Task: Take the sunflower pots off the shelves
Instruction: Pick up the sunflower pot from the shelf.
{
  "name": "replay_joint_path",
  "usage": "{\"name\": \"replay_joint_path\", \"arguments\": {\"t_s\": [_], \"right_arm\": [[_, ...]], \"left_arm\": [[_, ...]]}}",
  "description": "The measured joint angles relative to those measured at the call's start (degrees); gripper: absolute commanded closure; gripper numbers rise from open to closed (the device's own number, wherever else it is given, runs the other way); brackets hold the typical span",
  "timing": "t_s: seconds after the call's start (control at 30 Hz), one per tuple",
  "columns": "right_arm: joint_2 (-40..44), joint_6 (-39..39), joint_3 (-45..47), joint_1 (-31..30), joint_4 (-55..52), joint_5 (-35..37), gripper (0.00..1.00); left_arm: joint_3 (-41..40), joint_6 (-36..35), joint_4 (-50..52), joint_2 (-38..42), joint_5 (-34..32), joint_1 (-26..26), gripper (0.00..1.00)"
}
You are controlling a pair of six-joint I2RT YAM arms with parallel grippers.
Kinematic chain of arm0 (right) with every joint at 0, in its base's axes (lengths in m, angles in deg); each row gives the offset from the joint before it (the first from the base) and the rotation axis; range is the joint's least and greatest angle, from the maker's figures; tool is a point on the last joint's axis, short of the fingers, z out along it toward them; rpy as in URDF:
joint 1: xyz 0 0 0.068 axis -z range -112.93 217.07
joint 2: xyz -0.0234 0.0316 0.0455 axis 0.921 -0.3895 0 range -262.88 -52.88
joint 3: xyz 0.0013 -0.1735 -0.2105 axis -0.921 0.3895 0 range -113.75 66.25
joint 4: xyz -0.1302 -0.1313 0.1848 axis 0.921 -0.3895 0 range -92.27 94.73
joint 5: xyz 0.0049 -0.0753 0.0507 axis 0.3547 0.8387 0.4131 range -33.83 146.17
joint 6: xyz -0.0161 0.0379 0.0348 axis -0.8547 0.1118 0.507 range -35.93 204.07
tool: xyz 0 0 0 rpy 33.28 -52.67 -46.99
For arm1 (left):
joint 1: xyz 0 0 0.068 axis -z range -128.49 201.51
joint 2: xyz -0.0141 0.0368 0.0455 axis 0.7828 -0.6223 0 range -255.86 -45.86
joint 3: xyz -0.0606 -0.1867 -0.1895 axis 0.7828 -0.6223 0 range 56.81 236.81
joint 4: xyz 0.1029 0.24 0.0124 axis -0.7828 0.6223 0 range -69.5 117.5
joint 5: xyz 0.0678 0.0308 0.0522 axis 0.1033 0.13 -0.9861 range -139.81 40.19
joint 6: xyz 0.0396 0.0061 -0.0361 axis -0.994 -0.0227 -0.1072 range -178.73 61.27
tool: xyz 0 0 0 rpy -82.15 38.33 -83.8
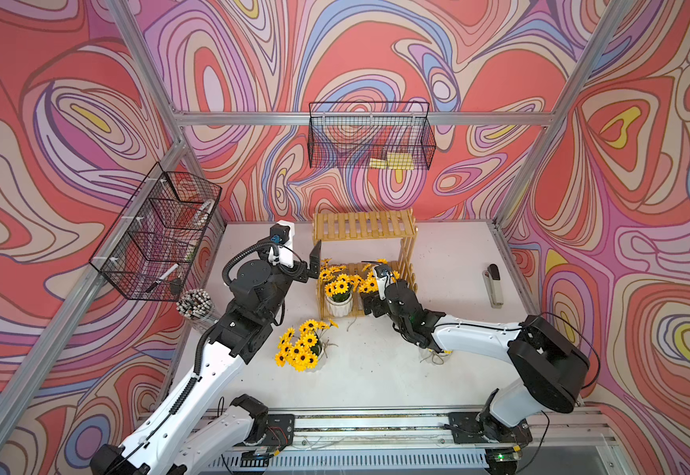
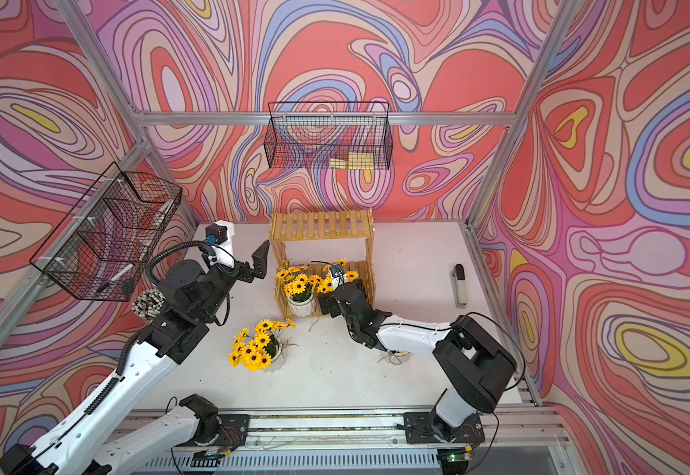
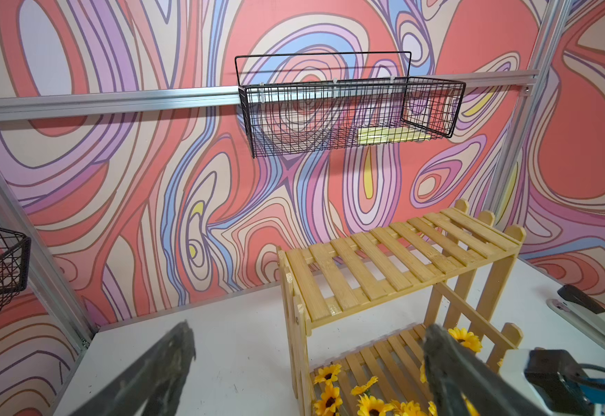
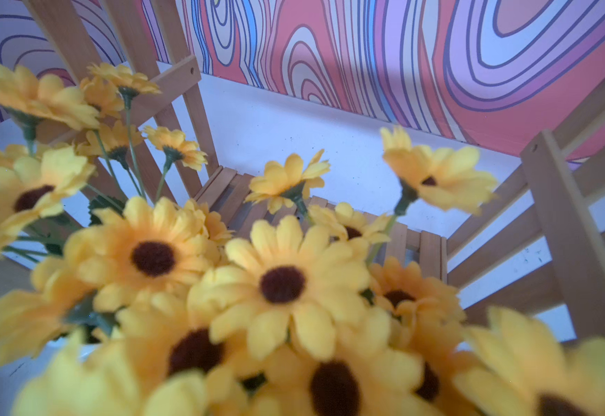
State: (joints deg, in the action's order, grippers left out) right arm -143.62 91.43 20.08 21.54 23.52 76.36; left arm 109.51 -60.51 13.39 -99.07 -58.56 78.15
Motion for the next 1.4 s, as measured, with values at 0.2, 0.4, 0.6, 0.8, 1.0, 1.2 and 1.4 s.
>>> {"name": "replay_joint_path", "arguments": {"t_s": [0.2, 0.4, 0.6, 0.8, 1.0, 1.2, 1.4], "right_arm": [[0.0, 0.9, -2.4, 0.0, -4.8, 1.1, 0.02], [0.0, 2.9, -5.3, 0.0, -11.5, 2.6, 0.02], [1.0, 5.2, -7.7, 0.1, -17.8, 3.9, 0.02], [1.2, 7.3, -10.1, 0.1, -23.3, 4.4, 0.02], [1.2, 9.4, -10.9, 0.5, -26.6, 2.3, 0.02], [1.1, 11.0, -11.1, 0.9, -28.1, -0.6, 0.02], [0.0, 11.9, -11.1, 1.0, -27.9, -1.6, 0.02]], "left_arm": [[0.0, -0.1, 0.0, 0.0, 0.0, 0.0, 0.0], [0.0, -0.1, 0.0, 0.0, 0.0, 0.0, 0.0], [0.0, -0.1, 0.0, 0.0, 0.0, 0.0, 0.0], [0.0, -0.1, 0.0, 0.4, 0.0, 0.0, 0.0], [-0.1, -0.1, 0.0, 0.7, 0.0, 0.0, 0.0], [-0.2, -0.1, 0.0, 0.8, 0.2, 0.0, 0.0], [-0.4, -0.1, 0.0, 1.0, 0.2, 0.0, 0.0]]}}
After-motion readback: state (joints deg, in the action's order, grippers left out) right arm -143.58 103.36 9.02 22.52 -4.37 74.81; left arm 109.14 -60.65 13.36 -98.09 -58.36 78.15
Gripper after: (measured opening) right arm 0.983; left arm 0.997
